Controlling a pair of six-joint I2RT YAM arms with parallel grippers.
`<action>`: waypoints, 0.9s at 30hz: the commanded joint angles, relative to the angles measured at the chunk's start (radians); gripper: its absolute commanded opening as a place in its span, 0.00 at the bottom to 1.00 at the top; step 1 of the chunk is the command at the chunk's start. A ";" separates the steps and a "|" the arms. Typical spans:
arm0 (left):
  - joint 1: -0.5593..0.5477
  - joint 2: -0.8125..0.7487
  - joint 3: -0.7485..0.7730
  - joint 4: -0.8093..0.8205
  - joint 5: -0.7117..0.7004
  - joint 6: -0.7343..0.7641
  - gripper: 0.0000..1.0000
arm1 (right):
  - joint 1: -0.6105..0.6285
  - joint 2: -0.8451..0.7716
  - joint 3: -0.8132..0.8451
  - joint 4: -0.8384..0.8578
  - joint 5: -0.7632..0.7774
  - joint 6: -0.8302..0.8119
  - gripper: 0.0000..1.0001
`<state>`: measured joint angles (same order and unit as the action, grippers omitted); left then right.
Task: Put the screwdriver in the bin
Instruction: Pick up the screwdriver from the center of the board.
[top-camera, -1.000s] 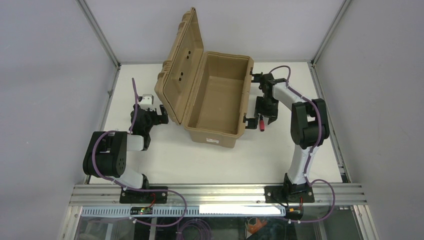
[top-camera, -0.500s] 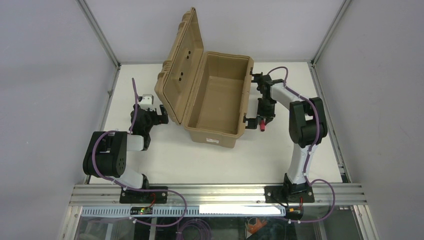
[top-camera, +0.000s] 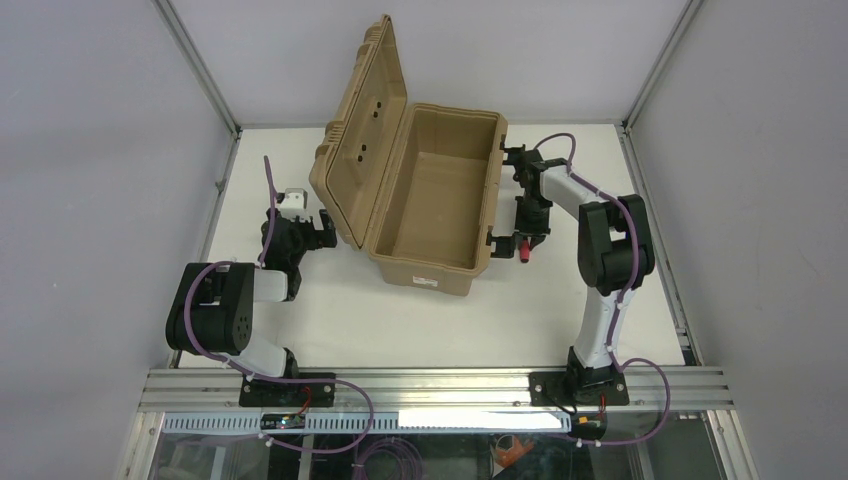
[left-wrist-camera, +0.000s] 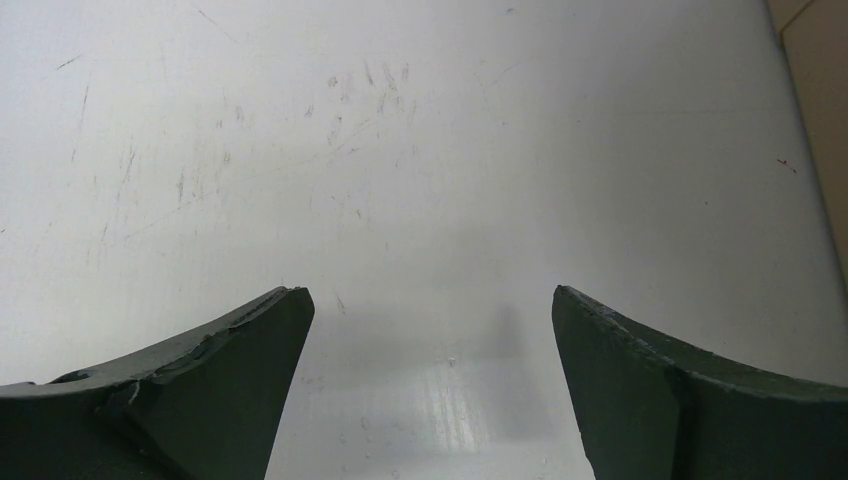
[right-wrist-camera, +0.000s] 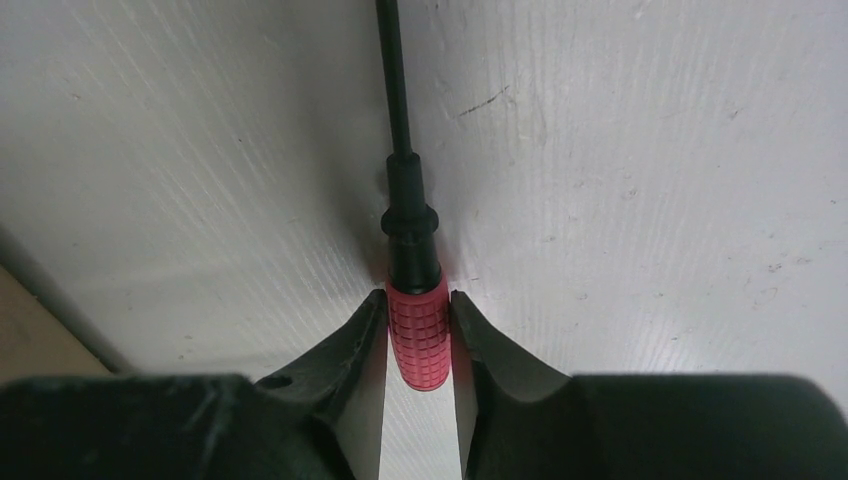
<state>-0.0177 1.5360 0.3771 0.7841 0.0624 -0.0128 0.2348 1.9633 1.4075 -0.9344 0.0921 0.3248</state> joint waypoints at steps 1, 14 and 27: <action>0.005 -0.028 -0.003 0.038 0.022 -0.010 0.99 | 0.005 -0.045 0.018 -0.006 0.030 0.006 0.12; 0.005 -0.028 -0.003 0.038 0.022 -0.010 0.99 | 0.005 -0.181 0.098 -0.101 0.066 0.004 0.10; 0.005 -0.029 -0.003 0.038 0.022 -0.010 0.99 | 0.006 -0.296 0.280 -0.236 0.075 -0.011 0.10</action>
<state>-0.0177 1.5360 0.3767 0.7841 0.0624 -0.0128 0.2363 1.7439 1.5887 -1.1137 0.1585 0.3233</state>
